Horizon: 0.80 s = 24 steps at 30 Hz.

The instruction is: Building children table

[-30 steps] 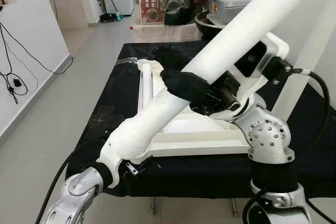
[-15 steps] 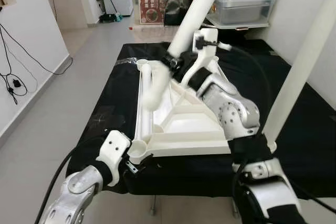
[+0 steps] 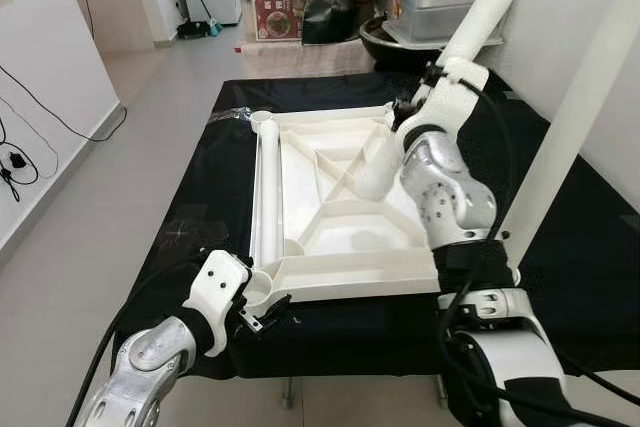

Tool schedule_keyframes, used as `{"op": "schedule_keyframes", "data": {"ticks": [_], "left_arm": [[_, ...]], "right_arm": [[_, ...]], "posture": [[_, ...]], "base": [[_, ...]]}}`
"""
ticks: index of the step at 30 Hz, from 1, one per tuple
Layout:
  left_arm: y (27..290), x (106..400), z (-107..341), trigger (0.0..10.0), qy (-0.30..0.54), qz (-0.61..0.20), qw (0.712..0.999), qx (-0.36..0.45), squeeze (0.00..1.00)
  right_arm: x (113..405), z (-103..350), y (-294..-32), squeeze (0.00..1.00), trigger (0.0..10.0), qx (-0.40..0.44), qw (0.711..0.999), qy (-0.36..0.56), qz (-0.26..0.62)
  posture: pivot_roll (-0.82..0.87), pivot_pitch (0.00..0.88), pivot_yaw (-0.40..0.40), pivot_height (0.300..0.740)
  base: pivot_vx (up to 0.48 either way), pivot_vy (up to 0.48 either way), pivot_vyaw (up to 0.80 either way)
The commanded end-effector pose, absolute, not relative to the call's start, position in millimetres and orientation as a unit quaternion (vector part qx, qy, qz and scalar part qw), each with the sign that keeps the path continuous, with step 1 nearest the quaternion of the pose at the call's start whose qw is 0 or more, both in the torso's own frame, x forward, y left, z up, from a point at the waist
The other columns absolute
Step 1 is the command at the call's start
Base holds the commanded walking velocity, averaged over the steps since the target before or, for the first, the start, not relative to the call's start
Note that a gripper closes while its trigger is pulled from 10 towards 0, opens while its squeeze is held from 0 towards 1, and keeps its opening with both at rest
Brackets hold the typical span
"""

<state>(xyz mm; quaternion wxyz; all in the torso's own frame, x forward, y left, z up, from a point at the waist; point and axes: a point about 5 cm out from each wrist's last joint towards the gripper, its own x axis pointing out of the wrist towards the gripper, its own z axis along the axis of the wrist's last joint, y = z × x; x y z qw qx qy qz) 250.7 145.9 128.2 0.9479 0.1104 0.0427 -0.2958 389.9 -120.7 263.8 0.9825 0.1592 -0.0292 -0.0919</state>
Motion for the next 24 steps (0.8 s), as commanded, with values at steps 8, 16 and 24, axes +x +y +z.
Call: {"op": "schedule_keyframes", "data": {"ticks": [8,16,24], "left_arm": [[147,254,126,10.0,0.044,-0.292,0.946,0.132,0.00],[151,267,140,10.0,0.019,-0.278,0.949,0.144,0.00],[153,279,157,10.0,-0.013,-0.267,0.950,0.158,0.00]], "right_arm": [[388,273,-86,0.00,0.0,0.202,0.979,-0.026,0.002],[358,292,-27,0.00,0.0,0.211,0.941,-0.072,0.253],[342,281,-10,0.00,0.0,0.164,0.930,-0.071,0.321]], "posture": [[0.09,0.000,0.002,0.740],[0.09,0.000,-0.003,0.740],[0.08,0.000,-0.003,0.740]], "base": [[0.000,0.000,0.00],[0.000,0.000,0.00],[0.000,0.000,0.00]]}}
